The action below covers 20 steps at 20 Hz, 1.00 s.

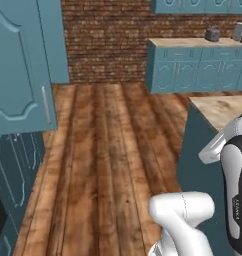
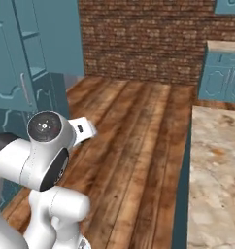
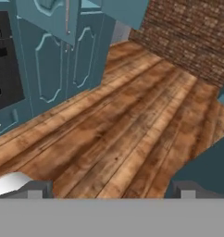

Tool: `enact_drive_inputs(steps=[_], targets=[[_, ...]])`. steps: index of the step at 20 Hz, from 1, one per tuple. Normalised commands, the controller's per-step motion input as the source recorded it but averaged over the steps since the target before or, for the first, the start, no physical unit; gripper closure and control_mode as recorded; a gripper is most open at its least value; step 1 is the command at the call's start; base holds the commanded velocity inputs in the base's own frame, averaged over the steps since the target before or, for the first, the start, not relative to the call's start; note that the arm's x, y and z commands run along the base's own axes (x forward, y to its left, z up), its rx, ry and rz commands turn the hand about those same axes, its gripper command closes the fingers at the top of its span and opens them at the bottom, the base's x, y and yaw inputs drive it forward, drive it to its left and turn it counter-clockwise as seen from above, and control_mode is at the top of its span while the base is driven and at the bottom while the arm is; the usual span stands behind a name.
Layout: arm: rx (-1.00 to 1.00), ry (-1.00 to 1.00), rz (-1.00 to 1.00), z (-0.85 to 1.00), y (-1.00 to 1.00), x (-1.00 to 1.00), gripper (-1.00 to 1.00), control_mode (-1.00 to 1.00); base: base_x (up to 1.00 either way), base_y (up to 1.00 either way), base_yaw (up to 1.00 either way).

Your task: Pick up the bowls from the cabinet and place each bowl in front of a stool on the dining counter.

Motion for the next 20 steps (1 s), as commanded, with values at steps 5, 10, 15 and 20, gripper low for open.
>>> enact_drive_inputs(steps=[5, 10, 15, 20], targets=[[0.00, 0.00, 0.00, 0.00, 0.00, 0.00, -1.00, 1.00, 1.00, 0.03, 0.38], [0.00, 0.00, 0.00, 0.00, 0.00, 0.00, -1.00, 1.00, 1.00, 0.00, 0.53], [0.00, 0.00, 0.00, 0.00, 0.00, 0.00, -1.00, 1.00, 0.99, -0.03, 0.54], [0.00, 0.00, 0.00, 0.00, 0.00, 0.00, -1.00, 1.00, 0.88, -0.11, 0.52]])
